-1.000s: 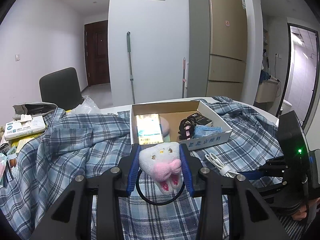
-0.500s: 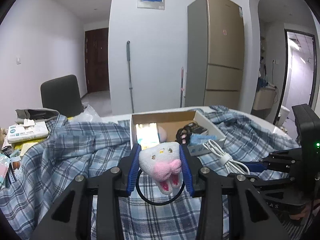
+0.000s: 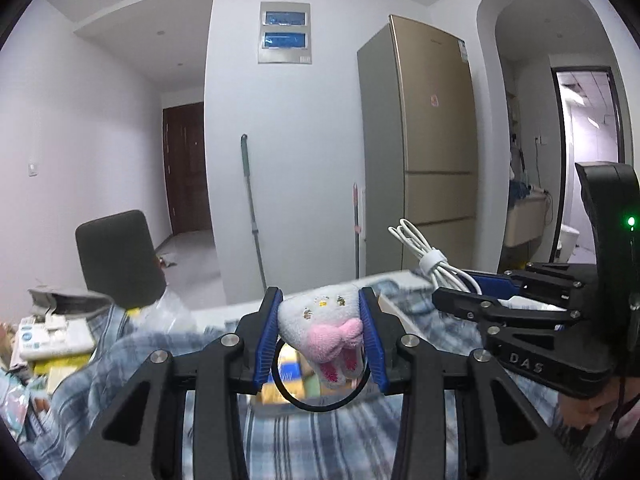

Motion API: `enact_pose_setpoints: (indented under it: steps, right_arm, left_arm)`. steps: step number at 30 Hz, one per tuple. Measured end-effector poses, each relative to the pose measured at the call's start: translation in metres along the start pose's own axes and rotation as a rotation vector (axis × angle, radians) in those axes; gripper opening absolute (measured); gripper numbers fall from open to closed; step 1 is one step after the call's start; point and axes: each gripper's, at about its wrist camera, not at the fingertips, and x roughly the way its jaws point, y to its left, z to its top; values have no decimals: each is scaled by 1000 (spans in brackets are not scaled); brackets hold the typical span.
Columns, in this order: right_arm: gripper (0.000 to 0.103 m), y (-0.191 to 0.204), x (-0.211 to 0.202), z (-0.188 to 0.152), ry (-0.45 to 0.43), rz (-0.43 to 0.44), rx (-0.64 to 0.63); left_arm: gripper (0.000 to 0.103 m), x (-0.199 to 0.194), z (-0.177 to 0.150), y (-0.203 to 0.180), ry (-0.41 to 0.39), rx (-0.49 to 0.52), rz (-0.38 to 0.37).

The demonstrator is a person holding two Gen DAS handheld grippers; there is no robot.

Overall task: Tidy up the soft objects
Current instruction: 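Lower the bunny and white cable into the box and open both grippers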

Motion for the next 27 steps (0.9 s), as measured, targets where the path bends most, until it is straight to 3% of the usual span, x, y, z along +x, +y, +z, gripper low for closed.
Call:
enact_pose_setpoints:
  steps: [8, 17, 22, 27]
  right_arm:
    - [25, -30, 56, 14, 52, -3, 63]
    - [25, -41, 120, -22, 197, 14, 81]
    - [25, -43, 136, -37, 262, 39, 100]
    - [25, -36, 144, -47, 292, 59, 82]
  left_arm:
    - [41, 61, 24, -2, 10, -7, 2]
    - [41, 144, 3, 5, 209, 7, -29]
    - [41, 169, -19, 13, 314, -23, -46]
    - [41, 181, -35, 11, 367, -35, -40]
